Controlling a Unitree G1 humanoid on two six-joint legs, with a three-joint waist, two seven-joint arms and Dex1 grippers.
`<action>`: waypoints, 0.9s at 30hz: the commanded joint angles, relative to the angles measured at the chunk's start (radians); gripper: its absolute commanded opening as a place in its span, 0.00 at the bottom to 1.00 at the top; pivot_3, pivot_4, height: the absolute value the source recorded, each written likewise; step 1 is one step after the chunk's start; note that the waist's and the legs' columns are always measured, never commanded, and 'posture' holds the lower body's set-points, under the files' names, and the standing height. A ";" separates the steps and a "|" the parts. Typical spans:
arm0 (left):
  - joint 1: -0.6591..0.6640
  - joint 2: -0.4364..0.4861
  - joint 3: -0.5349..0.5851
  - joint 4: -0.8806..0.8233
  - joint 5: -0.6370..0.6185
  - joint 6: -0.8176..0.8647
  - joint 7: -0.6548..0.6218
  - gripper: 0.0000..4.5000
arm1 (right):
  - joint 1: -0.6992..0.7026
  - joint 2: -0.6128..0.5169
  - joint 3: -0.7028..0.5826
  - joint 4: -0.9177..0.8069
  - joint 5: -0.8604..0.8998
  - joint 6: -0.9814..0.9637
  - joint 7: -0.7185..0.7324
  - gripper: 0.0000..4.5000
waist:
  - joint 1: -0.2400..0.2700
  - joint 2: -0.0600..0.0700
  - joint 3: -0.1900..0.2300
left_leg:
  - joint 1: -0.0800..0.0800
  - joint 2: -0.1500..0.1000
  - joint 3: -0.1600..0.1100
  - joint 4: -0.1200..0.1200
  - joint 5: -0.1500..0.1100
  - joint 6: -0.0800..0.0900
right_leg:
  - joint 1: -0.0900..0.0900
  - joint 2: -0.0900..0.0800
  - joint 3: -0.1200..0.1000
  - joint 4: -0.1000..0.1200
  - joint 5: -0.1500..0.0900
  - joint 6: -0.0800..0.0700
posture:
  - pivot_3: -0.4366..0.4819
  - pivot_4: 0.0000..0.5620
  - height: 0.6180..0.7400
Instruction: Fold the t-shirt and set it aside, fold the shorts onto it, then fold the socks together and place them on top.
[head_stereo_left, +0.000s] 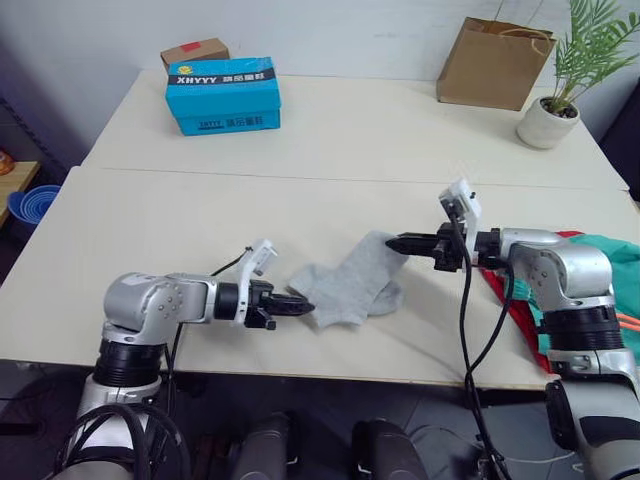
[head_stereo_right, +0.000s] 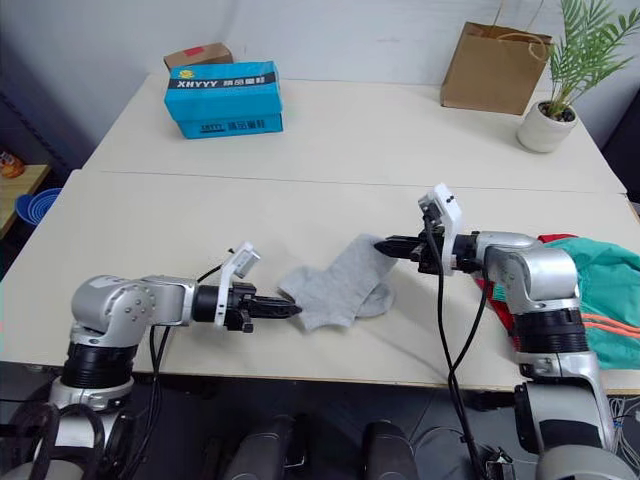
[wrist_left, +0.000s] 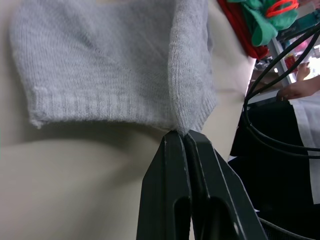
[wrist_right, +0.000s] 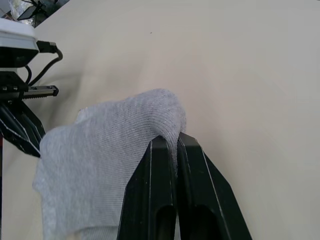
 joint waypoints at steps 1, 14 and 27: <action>-0.004 0.012 0.039 -0.014 -0.035 -0.016 -0.009 0.01 | 0.015 -0.025 -0.051 -0.080 0.055 0.046 -0.023 0.00 | 0.000 0.000 0.000 | 0.000 0.000 0.000 0.000 0.000 0.000 | 0.000 0.000 0.000 0.000 0.000 0.000 | 0.48 0.27 1.00; 0.095 0.072 -0.001 -0.054 -0.009 -0.028 0.045 0.36 | 0.103 0.043 0.010 -0.132 0.035 0.019 -0.119 0.00 | -0.002 0.000 0.000 | 0.000 0.001 0.002 -0.001 0.000 0.000 | -0.002 0.000 0.002 0.001 0.000 0.000 | 0.48 0.27 1.00; 0.117 -0.048 0.040 -0.119 -0.154 0.170 0.302 0.62 | 0.095 0.042 0.039 -0.101 0.026 -0.031 -0.129 0.00 | 0.007 0.000 0.000 | 0.000 0.000 0.002 -0.001 -0.001 0.000 | -0.001 0.000 0.003 0.000 0.000 0.000 | 0.48 0.27 1.00</action>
